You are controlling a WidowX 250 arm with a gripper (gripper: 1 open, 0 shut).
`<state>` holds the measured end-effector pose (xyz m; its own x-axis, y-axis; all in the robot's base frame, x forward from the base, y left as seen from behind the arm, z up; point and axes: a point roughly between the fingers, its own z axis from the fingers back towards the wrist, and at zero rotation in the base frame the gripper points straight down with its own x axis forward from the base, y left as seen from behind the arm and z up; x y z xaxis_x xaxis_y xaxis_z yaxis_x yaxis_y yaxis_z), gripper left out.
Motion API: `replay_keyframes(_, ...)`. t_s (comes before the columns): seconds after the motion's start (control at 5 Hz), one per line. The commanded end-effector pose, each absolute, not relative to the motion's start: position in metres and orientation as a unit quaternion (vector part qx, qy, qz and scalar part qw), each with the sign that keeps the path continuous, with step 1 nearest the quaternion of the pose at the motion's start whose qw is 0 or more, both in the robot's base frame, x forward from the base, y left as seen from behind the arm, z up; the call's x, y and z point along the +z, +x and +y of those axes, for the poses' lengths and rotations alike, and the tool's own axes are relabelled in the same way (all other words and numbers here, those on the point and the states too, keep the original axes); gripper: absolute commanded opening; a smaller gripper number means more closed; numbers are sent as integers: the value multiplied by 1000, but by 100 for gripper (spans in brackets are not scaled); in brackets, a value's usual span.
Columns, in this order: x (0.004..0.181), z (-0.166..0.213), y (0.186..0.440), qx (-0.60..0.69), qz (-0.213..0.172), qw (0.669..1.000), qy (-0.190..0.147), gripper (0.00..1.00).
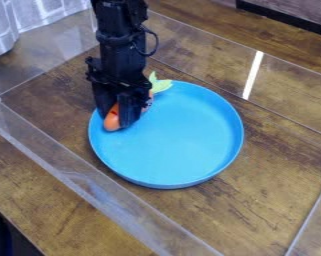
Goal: Remove the carrot from inside the blue tray and put it on the table
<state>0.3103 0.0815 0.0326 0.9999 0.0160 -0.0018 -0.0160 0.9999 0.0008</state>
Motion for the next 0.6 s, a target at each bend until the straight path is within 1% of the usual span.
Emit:
replay_keyframes(0.0, 55, 97, 314, 21, -28, 999, 16, 0)
replay_keyframes(0.4, 64, 102, 311, 18, -30, 999, 25, 0)
